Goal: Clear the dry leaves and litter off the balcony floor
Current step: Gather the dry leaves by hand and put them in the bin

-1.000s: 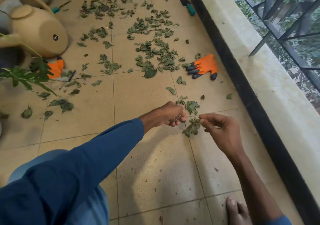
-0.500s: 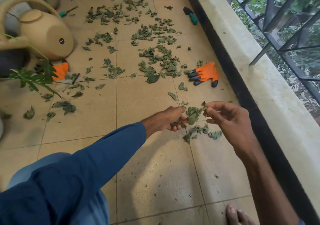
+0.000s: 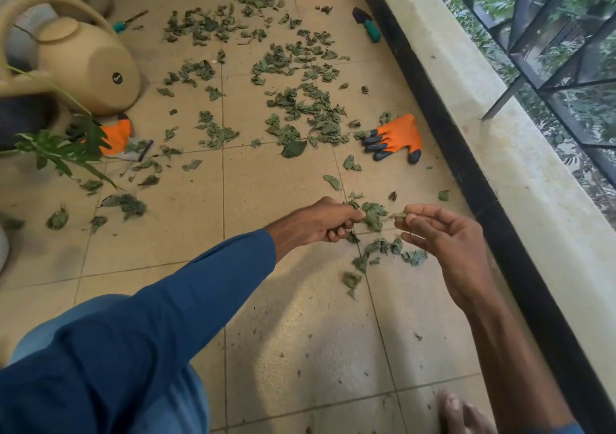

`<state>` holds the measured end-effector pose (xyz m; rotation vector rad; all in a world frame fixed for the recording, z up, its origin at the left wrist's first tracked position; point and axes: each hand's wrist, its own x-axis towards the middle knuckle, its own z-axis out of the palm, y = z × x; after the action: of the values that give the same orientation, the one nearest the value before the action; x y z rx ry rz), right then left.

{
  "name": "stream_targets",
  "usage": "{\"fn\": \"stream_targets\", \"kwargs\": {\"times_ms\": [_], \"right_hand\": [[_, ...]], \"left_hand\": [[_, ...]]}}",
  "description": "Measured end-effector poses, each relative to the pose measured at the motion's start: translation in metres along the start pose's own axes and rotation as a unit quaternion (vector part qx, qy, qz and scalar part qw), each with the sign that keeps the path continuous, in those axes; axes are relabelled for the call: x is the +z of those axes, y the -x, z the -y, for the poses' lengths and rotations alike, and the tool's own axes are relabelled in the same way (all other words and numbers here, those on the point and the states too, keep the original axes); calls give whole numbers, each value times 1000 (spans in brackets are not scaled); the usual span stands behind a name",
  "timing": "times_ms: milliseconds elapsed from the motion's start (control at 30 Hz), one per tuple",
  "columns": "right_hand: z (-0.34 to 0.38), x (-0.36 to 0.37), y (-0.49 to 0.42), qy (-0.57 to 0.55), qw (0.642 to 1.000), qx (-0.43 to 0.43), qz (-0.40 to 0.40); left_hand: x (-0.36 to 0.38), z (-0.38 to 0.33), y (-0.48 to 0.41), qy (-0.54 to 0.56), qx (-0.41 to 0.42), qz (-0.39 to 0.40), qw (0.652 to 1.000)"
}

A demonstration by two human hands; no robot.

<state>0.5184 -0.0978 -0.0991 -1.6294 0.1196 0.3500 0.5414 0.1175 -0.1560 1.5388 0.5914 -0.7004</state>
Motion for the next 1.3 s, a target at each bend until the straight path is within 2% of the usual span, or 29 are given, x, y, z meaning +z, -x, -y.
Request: {"fn": "stream_targets", "kwargs": {"times_ms": [133,333,433,533,733,833,933,1000,1033,1100,1200,1300], "right_hand": [[6,1,0,19,999,-22,28],[13,9,-6,50,994,-66,69],[14,18,-9,147,981,-118,53],[7,31,-15,250,953,-166,35],[-3,60,-28,347,915,-208,-15],[-8,65,-28,346,917,-199,-3],[-13,58,-19,284,942,-176,15],[-26,46,-11,242,958,-153,-19],[-36,40,-9,258,955,-142,-41],[-64,34,-5,345,932,-101,-54],[-107,45,4,438,898,-27,-15],[-139,65,14,533,846,-20,-24]], "left_hand": [[4,-3,5,12,-4,55,998],[4,-10,14,125,8,175,977],[6,-11,15,165,13,200,966],[13,-12,17,183,16,182,966],[18,-21,22,152,34,97,983],[18,-18,19,118,29,31,992],[12,-11,14,47,43,-37,997],[6,-5,12,-8,50,-74,996],[4,-4,11,-23,51,-83,995],[2,-1,10,-34,52,-88,994],[2,2,9,-45,50,-78,995],[3,5,9,-51,50,-62,995]]}}
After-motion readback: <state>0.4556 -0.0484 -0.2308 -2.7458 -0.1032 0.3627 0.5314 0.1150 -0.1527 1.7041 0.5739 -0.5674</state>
